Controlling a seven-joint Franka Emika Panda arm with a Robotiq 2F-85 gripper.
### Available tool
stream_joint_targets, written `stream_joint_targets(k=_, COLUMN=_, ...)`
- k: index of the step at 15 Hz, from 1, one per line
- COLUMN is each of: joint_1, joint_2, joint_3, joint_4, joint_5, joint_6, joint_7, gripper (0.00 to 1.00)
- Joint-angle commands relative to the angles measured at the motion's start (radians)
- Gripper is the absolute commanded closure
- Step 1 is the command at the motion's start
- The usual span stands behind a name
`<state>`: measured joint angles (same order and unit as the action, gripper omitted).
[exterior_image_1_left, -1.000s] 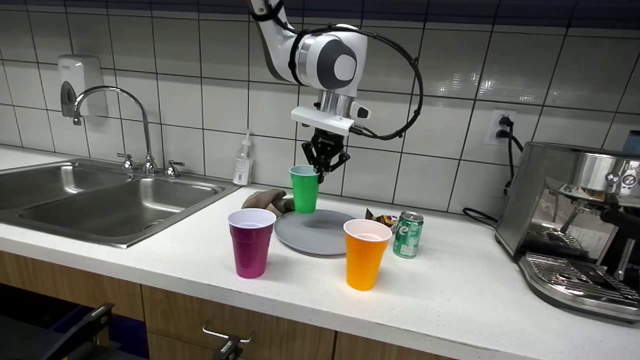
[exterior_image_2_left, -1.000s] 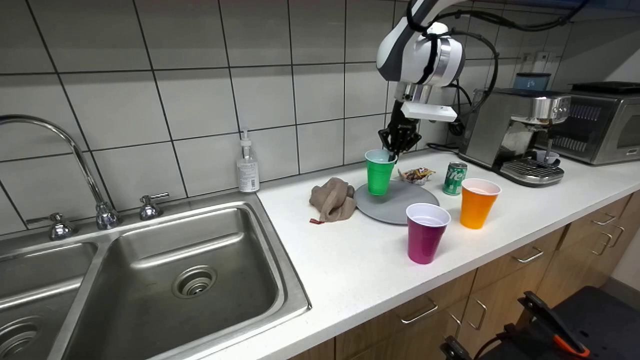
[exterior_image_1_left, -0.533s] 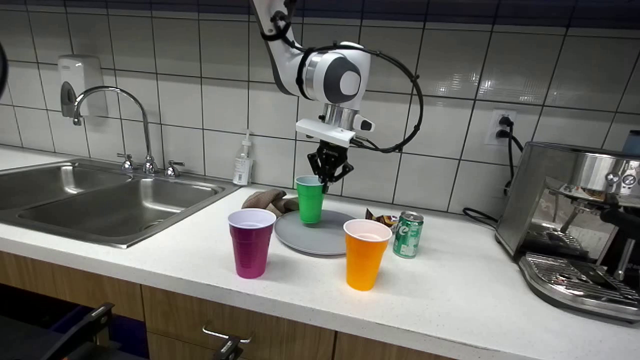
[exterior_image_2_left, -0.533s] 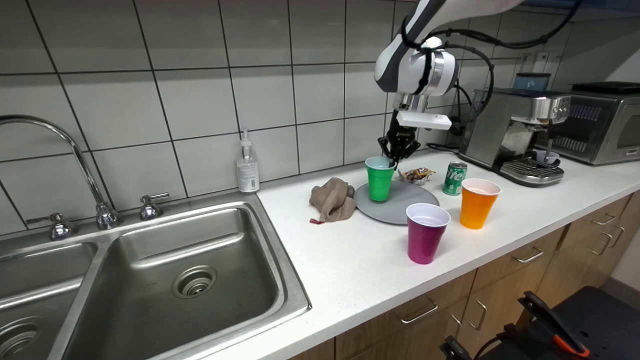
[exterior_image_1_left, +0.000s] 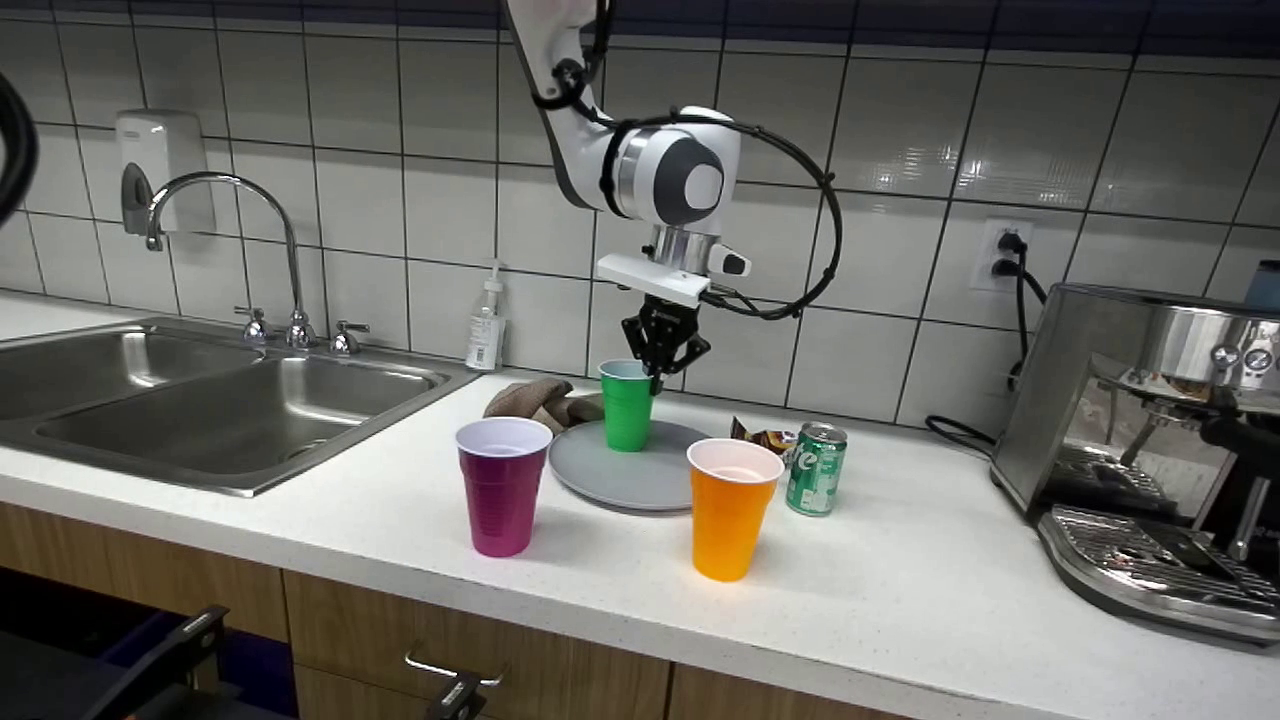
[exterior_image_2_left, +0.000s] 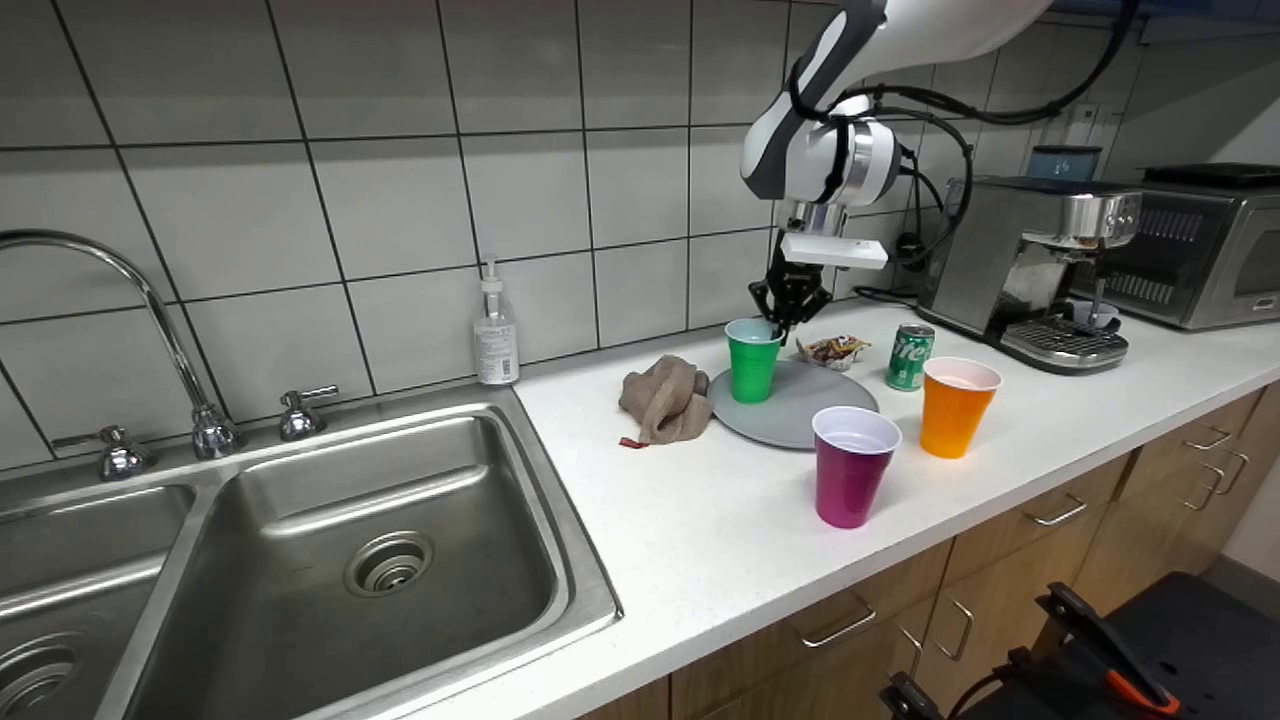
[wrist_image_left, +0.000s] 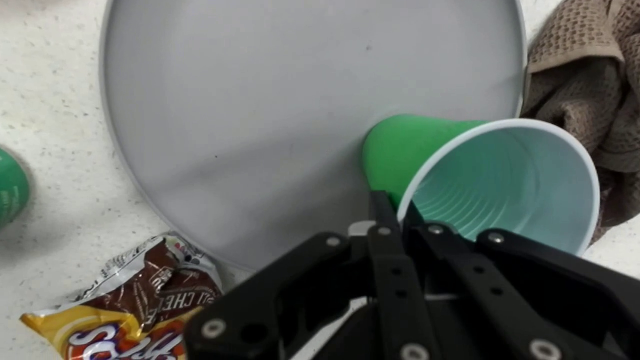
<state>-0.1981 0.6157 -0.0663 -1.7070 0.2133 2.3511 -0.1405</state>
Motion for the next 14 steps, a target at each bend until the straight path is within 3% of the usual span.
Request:
stream_joint_targets(k=1, joint_1=0.001, joint_2=0.029, joint_3=-0.003, joint_4=0.052, joint_5=-0.028, joint_6=-0.029, joint_7=0.039, gripper=0.99)
stream_joint_targets(k=3, joint_1=0.003, joint_2=0.033, joint_3=-0.003, joint_4=0.056, joint_5=-0.032, joint_6=-0.030, joint_7=0.040, gripper=0.99)
stream_joint_targets(k=5, joint_1=0.003, joint_2=0.035, joint_3=-0.003, joint_4=0.059, joint_5=-0.036, joint_6=-0.032, joint_7=0.041, gripper=0.69)
stream_joint_targets(k=14, joint_1=0.004, joint_2=-0.008, joint_3=0.005, joint_4=0.000, joint_5=-0.058, joint_6=-0.006, joint_7=0.006, gripper=0.03)
